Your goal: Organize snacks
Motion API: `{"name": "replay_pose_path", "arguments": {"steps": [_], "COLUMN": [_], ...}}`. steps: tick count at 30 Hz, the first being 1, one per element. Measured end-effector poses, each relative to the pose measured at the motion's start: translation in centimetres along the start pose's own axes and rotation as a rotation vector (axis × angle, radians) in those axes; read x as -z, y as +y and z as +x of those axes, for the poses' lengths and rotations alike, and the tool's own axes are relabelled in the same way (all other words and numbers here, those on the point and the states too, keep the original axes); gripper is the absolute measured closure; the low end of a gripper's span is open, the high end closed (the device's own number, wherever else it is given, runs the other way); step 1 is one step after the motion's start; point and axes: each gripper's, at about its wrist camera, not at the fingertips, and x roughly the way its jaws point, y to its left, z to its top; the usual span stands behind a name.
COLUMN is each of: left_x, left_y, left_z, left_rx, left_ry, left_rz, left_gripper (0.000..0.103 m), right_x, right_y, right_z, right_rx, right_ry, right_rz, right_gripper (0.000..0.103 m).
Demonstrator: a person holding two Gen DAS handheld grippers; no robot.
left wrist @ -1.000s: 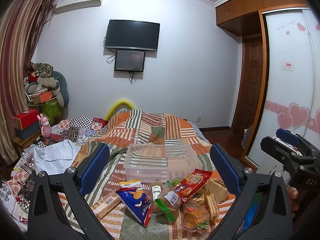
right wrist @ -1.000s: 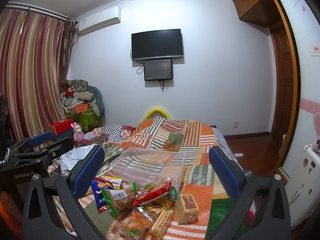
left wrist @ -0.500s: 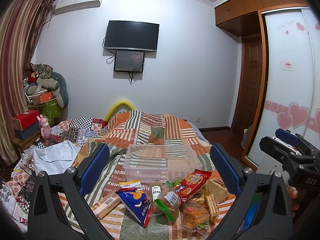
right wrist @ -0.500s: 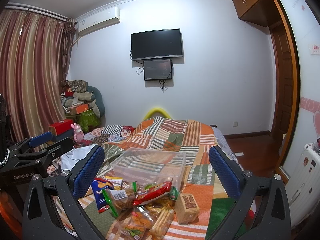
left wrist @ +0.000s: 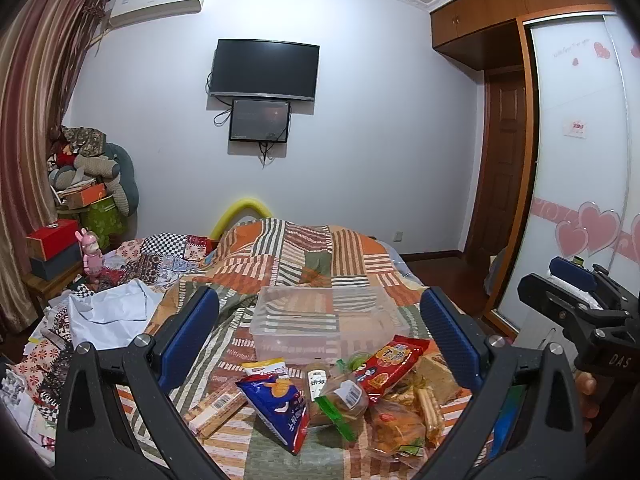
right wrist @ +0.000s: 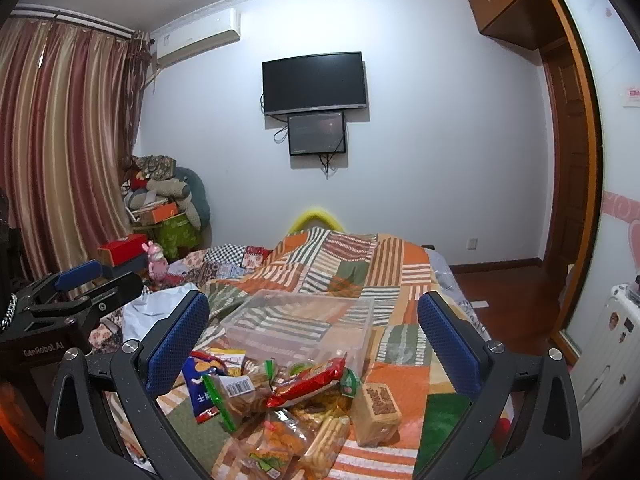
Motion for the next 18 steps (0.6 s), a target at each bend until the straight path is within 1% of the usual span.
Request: {"name": "replay_pose_path", "arguments": {"steps": [5, 10, 14, 16, 18], "left_x": [0.3, 1.0, 1.7, 2.2, 2.8], "left_y": [0.9, 2.8, 5.3, 6.9, 8.2], "left_z": [0.6, 1.4, 2.7, 3.7, 4.5], "left_rx": [-0.017, -0.054, -0.076, -0.107, -0.131], "left_ry": [0.019, 0.044, 0.098, 0.134, 0.167], "left_rz": [0.003, 0.020, 0.003, -0.018, -0.039], "left_gripper": [0.001, 0.001, 0.001, 0.001, 0.005], "right_x": [0.3, 0.9, 1.6, 2.2, 2.7], "right_y": [-0.3, -1.0, -2.0, -2.8, -3.4], "right_z": [0.8, 1.9, 2.8, 3.4, 3.8], "right_rx": [0.002, 0.006, 0.037, 0.049, 0.058], "right_ry": [0.024, 0.071, 0.114, 0.146, 0.174], "right_rz": [0.010, 0.012, 0.011, 0.020, 0.029], "right_gripper": [0.000, 0.000, 0.000, 0.000, 0.000]}}
